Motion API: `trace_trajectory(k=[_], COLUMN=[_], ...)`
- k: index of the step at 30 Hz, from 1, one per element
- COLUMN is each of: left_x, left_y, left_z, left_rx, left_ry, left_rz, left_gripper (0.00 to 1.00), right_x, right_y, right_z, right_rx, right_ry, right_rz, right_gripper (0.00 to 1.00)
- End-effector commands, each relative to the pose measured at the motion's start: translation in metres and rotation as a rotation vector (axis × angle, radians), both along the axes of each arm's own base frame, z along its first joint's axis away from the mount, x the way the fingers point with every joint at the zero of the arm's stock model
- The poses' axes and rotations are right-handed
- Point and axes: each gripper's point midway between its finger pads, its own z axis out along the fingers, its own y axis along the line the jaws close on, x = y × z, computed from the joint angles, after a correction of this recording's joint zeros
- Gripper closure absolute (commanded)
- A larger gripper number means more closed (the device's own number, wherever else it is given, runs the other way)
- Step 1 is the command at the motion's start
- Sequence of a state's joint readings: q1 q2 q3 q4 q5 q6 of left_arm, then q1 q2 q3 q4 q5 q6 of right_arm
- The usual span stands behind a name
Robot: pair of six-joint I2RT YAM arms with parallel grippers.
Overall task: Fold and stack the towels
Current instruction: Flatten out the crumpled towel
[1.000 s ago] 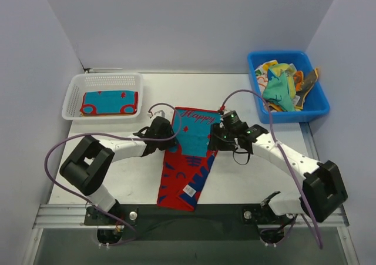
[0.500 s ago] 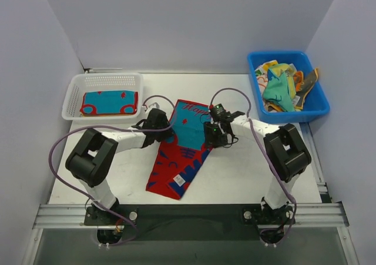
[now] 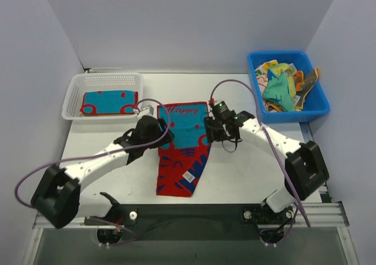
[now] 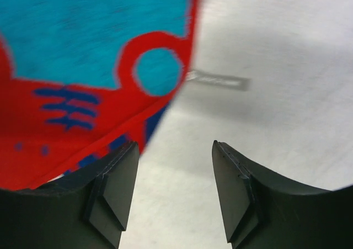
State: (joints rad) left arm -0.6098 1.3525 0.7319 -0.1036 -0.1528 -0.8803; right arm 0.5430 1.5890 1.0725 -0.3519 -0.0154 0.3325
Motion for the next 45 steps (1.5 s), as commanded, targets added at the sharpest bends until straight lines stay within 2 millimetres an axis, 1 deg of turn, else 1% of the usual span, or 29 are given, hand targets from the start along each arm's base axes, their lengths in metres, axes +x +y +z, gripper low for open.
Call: trace_trajectory(k=[1, 3, 4, 6, 7, 8, 9, 11, 14, 15, 17, 21, 24, 25, 29, 31, 32, 34, 35, 36, 37, 38, 39, 40, 41, 42, 43, 44, 45], left_x=[-0.021, -0.032, -0.042, -0.046, -0.051, -0.052, -0.052, -0.057, -0.065, -0.067, -0.071, -0.074, -0.077, -0.078, -0.079, -0.080, -0.079, -0.076, -0.071, -0.067, -0.064, -0.058, -0.049, -0.045, -0.036, -0.022, -0.016, -0.010, -0.005], left_y=[0.015, 0.020, 0.026, 0.028, 0.029, 0.028, 0.026, 0.023, 0.025, 0.026, 0.027, 0.028, 0.027, 0.027, 0.025, 0.025, 0.024, 0.024, 0.022, 0.020, 0.019, 0.019, 0.016, 0.016, 0.017, 0.010, 0.009, 0.009, 0.011], left_z=[0.029, 0.025, 0.012, 0.002, -0.007, -0.011, -0.016, -0.025, -0.039, -0.047, -0.054, -0.068, -0.076, -0.078, -0.084, -0.088, -0.089, -0.092, -0.090, -0.093, -0.094, -0.094, -0.095, -0.096, -0.094, -0.091, -0.090, -0.089, -0.092], left_rx=[0.061, 0.065, 0.077, 0.073, 0.072, 0.070, 0.072, 0.076, 0.071, 0.065, 0.058, 0.076, 0.076, 0.078, 0.070, 0.072, 0.074, 0.070, 0.066, 0.069, 0.072, 0.073, 0.084, 0.089, 0.086, 0.070, 0.066, 0.063, 0.068], left_ry=[-0.061, -0.057, -0.037, -0.034, -0.015, -0.010, 0.004, 0.040, 0.085, 0.085, 0.102, 0.142, 0.173, 0.179, 0.205, 0.214, 0.214, 0.218, 0.212, 0.212, 0.210, 0.208, 0.208, 0.211, 0.206, 0.179, 0.174, 0.170, 0.174], left_rz=[-0.006, -0.013, -0.015, -0.016, -0.028, -0.031, -0.040, -0.056, -0.047, -0.047, -0.041, -0.036, -0.035, -0.035, -0.037, -0.035, -0.033, -0.024, -0.022, -0.021, -0.020, -0.015, -0.017, -0.015, 0.001, 0.000, 0.007, 0.014, 0.027], left_gripper=[0.29, 0.28, 0.27, 0.27, 0.27, 0.27, 0.27, 0.29, 0.34, 0.35, 0.38, 0.46, 0.51, 0.53, 0.54, 0.55, 0.62, 0.66, 0.72, 0.76, 0.78, 0.81, 0.88, 0.89, 0.91, 0.95, 0.97, 0.99, 0.99], right_x=[-0.045, -0.070, -0.088, -0.110, -0.127, -0.132, -0.138, -0.154, -0.166, -0.172, -0.175, -0.180, -0.183, -0.183, -0.187, -0.181, -0.180, -0.174, -0.167, -0.165, -0.161, -0.150, -0.146, -0.134, -0.127, -0.114, -0.107, -0.100, -0.090], right_y=[0.035, 0.054, 0.068, 0.084, 0.097, 0.106, 0.111, 0.124, 0.139, 0.143, 0.145, 0.143, 0.142, 0.143, 0.140, 0.131, 0.123, 0.111, 0.102, 0.092, 0.086, 0.078, 0.070, 0.063, 0.061, 0.053, 0.048, 0.046, 0.039], right_z=[0.031, 0.031, 0.029, 0.020, 0.018, 0.018, 0.011, 0.007, 0.004, -0.001, -0.006, -0.024, -0.031, -0.030, -0.035, -0.040, -0.045, -0.052, -0.056, -0.061, -0.063, -0.064, -0.066, -0.066, -0.064, -0.063, -0.062, -0.058, -0.056], right_rx=[-0.019, -0.001, 0.000, 0.002, -0.002, 0.001, -0.024, -0.051, -0.075, -0.085, -0.105, -0.164, -0.185, -0.186, -0.206, -0.247, -0.272, -0.306, -0.318, -0.338, -0.344, -0.338, -0.341, -0.359, -0.350, -0.344, -0.348, -0.335, -0.324], right_ry=[-0.026, -0.004, 0.009, 0.059, 0.073, 0.075, 0.093, 0.099, 0.107, 0.119, 0.129, 0.168, 0.186, 0.186, 0.211, 0.216, 0.231, 0.245, 0.259, 0.271, 0.279, 0.286, 0.293, 0.273, 0.261, 0.258, 0.249, 0.233, 0.227], right_rz=[0.157, 0.207, 0.266, 0.317, 0.381, 0.412, 0.453, 0.536, 0.631, 0.659, 0.686, 0.707, 0.722, 0.725, 0.732, 0.712, 0.700, 0.676, 0.644, 0.629, 0.621, 0.580, 0.563, 0.540, 0.523, 0.483, 0.462, 0.444, 0.399], right_gripper=[0.44, 0.43, 0.43, 0.44, 0.44, 0.45, 0.45, 0.46, 0.47, 0.48, 0.49, 0.52, 0.52, 0.52, 0.52, 0.52, 0.51, 0.52, 0.54, 0.55, 0.60, 0.62, 0.64, 0.67, 0.71, 0.74, 0.80, 0.85, 0.89])
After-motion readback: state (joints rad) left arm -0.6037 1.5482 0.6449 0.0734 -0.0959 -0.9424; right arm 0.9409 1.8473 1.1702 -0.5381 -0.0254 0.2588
